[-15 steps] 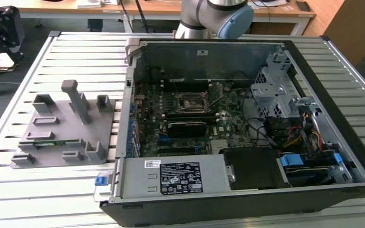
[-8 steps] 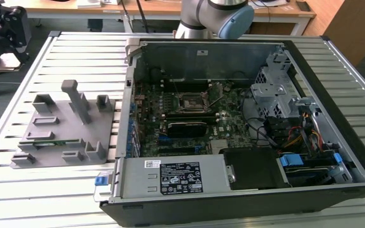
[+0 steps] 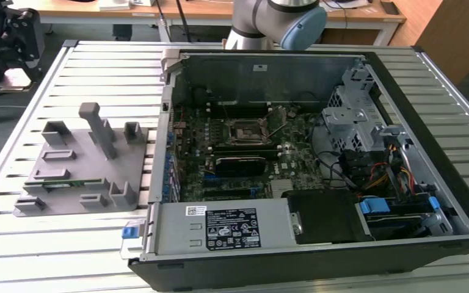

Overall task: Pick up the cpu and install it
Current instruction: 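Pick up the cpu and move it towards the insertion slot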

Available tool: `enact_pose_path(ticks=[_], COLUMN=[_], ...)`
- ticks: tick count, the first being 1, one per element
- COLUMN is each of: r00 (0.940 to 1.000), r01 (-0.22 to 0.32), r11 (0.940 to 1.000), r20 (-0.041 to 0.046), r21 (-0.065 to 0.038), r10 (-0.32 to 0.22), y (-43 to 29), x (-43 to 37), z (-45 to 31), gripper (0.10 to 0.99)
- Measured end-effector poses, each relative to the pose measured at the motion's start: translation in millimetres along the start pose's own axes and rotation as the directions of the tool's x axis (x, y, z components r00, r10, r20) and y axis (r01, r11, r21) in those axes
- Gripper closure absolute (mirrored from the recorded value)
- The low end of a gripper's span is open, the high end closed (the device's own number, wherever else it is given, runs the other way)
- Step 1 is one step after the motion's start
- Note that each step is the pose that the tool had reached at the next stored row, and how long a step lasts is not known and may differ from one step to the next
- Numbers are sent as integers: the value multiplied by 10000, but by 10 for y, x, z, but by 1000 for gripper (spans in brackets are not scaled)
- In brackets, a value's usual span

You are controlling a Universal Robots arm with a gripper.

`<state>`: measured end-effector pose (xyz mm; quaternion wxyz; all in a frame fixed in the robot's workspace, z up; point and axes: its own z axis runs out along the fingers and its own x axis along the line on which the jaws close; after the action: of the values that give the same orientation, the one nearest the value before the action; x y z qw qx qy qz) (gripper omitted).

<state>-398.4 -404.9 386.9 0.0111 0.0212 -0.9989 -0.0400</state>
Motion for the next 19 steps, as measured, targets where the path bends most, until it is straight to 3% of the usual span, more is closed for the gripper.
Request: enact_pose_path(ticks=[19], r00=[10000], r01=[0], r11=[10000], r20=[0], r21=[0], r10=[0], y=[-3], x=[-181], z=[-1], gripper=[557])
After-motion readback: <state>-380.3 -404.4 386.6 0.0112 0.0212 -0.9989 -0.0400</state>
